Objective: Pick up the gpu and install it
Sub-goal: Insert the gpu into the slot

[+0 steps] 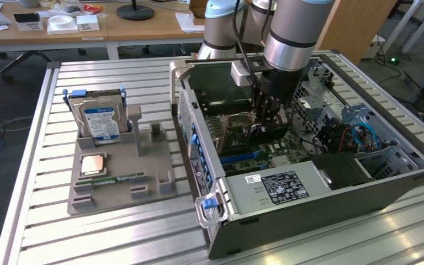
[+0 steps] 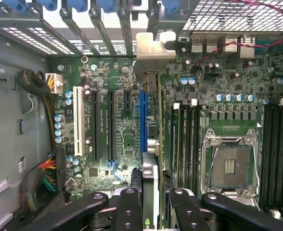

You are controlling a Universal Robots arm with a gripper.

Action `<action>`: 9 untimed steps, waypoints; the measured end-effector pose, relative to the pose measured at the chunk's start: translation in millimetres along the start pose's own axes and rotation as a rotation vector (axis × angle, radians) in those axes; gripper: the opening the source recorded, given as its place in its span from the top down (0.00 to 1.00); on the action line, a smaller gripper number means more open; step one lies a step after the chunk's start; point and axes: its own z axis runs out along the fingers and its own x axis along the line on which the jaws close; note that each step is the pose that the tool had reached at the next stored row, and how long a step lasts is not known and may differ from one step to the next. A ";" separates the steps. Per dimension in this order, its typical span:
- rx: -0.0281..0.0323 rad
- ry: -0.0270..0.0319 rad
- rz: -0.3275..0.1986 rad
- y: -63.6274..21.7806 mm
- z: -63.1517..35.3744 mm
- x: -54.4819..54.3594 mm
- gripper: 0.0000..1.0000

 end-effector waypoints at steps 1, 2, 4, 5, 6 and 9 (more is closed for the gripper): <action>0.0000 0.0000 0.000 0.8 1.1 0.1 0.74; 0.0000 0.0000 0.000 1.6 1.9 0.1 0.74; -0.0001 0.0002 0.000 2.9 2.9 0.5 0.74; -0.0001 0.0002 0.000 3.4 3.3 0.7 0.74; -0.0001 0.0001 0.000 3.9 3.7 0.9 0.74; 0.0000 0.0000 0.000 5.6 5.2 1.6 0.74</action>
